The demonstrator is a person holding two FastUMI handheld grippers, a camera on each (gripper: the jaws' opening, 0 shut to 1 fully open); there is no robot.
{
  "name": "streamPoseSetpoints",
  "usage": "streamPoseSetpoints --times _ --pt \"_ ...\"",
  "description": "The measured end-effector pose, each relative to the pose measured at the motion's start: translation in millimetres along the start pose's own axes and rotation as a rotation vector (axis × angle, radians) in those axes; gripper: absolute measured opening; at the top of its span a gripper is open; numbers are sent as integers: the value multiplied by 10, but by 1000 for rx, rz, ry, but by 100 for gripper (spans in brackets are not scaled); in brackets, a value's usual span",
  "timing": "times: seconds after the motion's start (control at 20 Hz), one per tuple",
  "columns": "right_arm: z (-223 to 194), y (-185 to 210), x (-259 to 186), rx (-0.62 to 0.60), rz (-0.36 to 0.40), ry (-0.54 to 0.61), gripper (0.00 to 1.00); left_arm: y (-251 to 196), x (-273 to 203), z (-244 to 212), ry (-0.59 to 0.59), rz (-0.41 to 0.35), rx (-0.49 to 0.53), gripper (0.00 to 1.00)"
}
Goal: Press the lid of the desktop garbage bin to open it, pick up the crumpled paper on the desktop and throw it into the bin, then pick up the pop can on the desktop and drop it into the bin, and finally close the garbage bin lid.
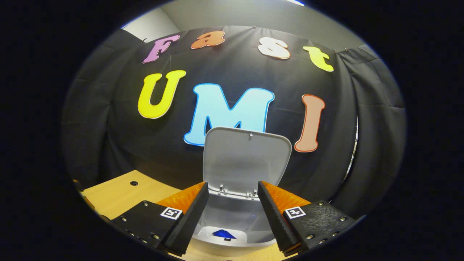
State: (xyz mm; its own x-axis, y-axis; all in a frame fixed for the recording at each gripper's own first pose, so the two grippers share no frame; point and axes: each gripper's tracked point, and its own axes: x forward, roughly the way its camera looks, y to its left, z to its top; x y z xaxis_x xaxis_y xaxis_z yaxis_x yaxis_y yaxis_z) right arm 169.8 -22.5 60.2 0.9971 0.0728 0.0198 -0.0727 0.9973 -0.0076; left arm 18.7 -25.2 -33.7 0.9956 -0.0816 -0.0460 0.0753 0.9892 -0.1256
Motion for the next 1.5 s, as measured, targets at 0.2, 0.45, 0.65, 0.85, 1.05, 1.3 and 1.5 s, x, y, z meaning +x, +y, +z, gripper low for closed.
streamPoseSetpoints --times 0.2,0.45,0.65,0.85,1.05,1.3,1.5 --pt "252 -46 129 11 -13 -35 87 62 79 30 -3 2 4 95" --pt "599 -87 339 37 -15 -70 87 64 188 34 1 -7 10 96" --pt "836 -232 521 50 -50 -91 87 44 298 65 4 -22 25 96" --pt "914 -330 666 62 -70 -73 87 18 362 117 4 -28 15 96" --pt "986 -333 806 58 -70 -70 87 19 402 120 8 -23 4 95" --pt "1040 -377 989 71 -75 -52 87 82 432 116 13 -6 -15 96" --pt "970 -414 1061 68 -82 -20 87 159 459 87 19 10 -26 96"
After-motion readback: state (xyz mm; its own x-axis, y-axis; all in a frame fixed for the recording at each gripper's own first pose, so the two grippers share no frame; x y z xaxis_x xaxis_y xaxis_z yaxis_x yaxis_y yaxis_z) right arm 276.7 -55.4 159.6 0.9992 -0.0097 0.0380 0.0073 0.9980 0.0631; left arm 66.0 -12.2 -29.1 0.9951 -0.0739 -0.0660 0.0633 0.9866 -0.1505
